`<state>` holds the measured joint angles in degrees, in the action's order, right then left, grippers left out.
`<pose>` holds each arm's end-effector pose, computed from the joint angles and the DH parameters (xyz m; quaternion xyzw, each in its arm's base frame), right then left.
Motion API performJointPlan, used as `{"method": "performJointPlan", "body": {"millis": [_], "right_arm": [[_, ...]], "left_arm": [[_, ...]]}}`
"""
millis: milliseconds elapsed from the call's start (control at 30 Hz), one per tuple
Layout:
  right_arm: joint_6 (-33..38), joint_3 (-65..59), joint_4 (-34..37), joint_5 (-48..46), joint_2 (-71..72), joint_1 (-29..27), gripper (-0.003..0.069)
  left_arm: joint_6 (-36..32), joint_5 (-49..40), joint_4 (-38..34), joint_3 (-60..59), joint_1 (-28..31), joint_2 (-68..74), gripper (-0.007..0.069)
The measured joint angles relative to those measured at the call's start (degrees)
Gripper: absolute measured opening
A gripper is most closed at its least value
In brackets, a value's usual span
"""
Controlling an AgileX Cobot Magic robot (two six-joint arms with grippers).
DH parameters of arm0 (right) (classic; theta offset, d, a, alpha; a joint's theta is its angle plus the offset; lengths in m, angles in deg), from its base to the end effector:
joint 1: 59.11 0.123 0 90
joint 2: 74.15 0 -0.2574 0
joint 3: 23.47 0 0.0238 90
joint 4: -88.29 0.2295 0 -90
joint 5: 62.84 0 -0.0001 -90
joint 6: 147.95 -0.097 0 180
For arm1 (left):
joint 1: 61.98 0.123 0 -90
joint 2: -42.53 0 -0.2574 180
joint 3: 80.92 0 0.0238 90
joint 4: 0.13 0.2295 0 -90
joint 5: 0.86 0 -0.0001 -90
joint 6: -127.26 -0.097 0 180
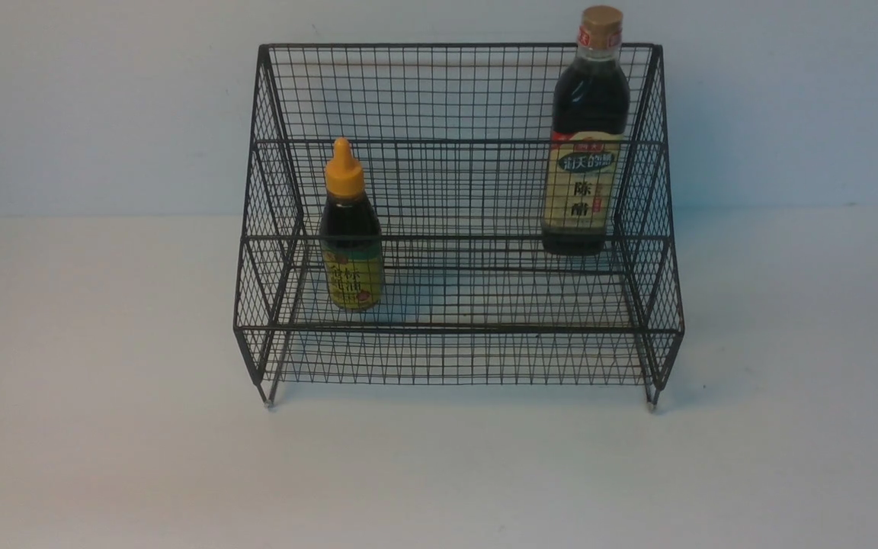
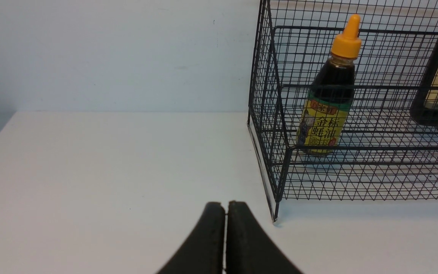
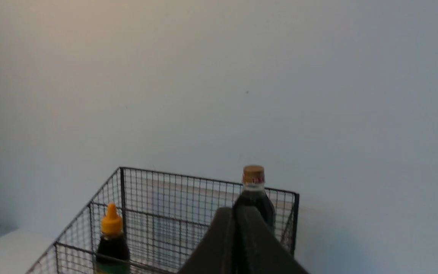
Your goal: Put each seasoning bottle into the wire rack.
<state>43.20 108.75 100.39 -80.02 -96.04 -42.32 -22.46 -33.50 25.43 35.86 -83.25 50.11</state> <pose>0.0602 0.0245 0.3268 -0.1198 0.6746 0.1299 0.7167 0.0514 0.0042 0.2371 0.0120 0.7689 -0.0745 0.6350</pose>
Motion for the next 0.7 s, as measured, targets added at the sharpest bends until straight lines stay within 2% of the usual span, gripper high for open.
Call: {"method": "performJointPlan", "body": {"millis": [67, 167, 200, 267, 300, 467, 700], "right_arm": [[0.1, -3.1, -0.7, 0.5, 1.0, -2.8, -0.0010], [0.3, -11.9, -2.7, 0.5, 3.5, -12.8, -0.0010], [0.3, -12.9, -2.9, 0.5, 3.9, -13.3, -0.0010], [0.3, -19.7, -5.5, 0.5, 6.7, -19.6, -0.0010], [0.3, -22.3, -6.1, 0.5, 8.0, -20.8, -0.0010], [0.3, -29.8, -7.4, -2.5, 13.3, -22.8, -0.0010], [0.3, -29.8, -7.6, -5.2, 13.9, -20.2, -0.0010]], "left_arm": [[0.0, 0.0, 0.0, 0.0, 0.0, 0.0, -0.0005], [0.0, 0.0, 0.0, 0.0, 0.0, 0.0, -0.0005], [0.0, 0.0, 0.0, 0.0, 0.0, 0.0, -0.0005], [0.0, 0.0, 0.0, 0.0, 0.0, 0.0, -0.0005], [0.0, 0.0, 0.0, 0.0, 0.0, 0.0, -0.0005], [0.0, 0.0, 0.0, 0.0, 0.0, 0.0, -0.0005], [0.0, 0.0, 0.0, 0.0, 0.0, 0.0, -0.0005]]}}
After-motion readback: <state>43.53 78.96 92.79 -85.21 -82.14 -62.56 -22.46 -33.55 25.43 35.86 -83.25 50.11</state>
